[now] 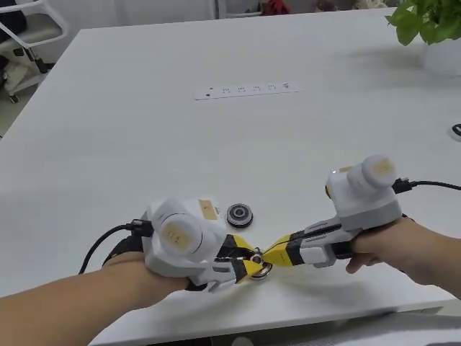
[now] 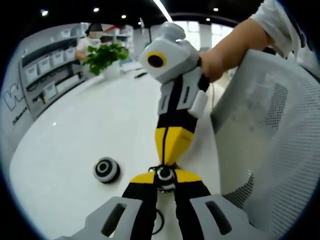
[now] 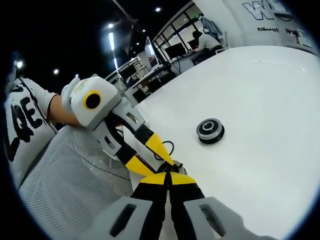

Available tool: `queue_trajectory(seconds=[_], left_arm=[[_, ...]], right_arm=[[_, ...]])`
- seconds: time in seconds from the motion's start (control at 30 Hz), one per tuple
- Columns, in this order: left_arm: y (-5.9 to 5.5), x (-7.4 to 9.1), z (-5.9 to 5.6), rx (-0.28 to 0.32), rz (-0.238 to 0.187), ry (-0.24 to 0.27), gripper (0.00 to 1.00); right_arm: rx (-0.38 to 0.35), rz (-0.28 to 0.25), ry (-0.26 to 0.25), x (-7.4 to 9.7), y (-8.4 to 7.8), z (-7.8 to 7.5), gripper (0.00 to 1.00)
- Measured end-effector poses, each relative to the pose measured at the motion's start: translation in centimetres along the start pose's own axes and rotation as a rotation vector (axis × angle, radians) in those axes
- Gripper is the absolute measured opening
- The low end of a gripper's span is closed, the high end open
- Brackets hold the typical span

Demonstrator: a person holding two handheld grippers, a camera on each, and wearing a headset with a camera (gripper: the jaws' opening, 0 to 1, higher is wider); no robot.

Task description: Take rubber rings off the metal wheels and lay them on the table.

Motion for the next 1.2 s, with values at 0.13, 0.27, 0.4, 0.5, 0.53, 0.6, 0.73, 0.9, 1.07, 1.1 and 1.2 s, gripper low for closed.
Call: queue_trajectory(seconds=[0.13, 0.27, 0.4, 0.5, 0.53, 0.6, 0.73, 0.9, 1.07, 1.1, 1.2], left_arm=[[0.0, 0.0, -0.1, -0.002, 0.0, -0.001, 0.12], [0.0, 0.0, -0.1, 0.001, -0.004, -0.002, 0.12], [0.0, 0.0, -0.1, 0.002, -0.006, -0.002, 0.13], [0.0, 0.0, 0.0, 0.003, -0.006, -0.002, 0.13], [0.0, 0.0, 0.0, 0.002, -0.006, -0.003, 0.13], [0.0, 0.0, 0.0, 0.008, -0.007, -0.005, 0.13], [0.0, 0.1, 0.0, 0.026, -0.006, -0.01, 0.13], [0.0, 0.1, 0.1, 0.042, -0.008, -0.019, 0.14], [0.1, 0.3, -0.1, 0.042, 0.01, -0.043, 0.19], [0.1, 0.3, -0.2, 0.038, 0.014, -0.043, 0.2], [0.2, 0.6, -0.4, 0.04, 0.019, -0.068, 0.26]], right_arm=[[-0.01, -0.019, 0.064, -0.3, 0.3, 0.7, 0.0], [0.027, 0.003, 0.026, -0.3, 0.2, 0.4, 0.0], [0.024, 0.0, 0.005, 0.0, -0.1, -0.1, 0.0], [0.02, -0.002, -0.011, 0.1, -0.2, -0.2, 0.0], [0.021, -0.001, -0.012, 0.1, -0.1, -0.2, 0.0], [0.025, 0.0, -0.014, 0.1, -0.1, -0.2, 0.0], [0.027, 0.004, -0.016, 0.1, -0.1, -0.3, 0.0], [0.022, 0.003, -0.016, 0.1, -0.1, -0.3, 0.0], [0.023, -0.001, -0.014, 0.2, 0.0, -0.2, 0.0], [0.023, -0.001, -0.014, 0.2, 0.0, -0.2, 0.0], [0.023, -0.001, -0.015, 0.3, 0.0, -0.3, 0.0]])
Point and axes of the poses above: the centre of the closed fingertips' face, and the gripper's own axes: x roughly backward along the fingers, z roughly to its left, y roughly out of its top, the point moved 8 cm from there along x, roughly backward along the fingers, and after that the axes turned 8 degrees about x, right-handed, at the moved point
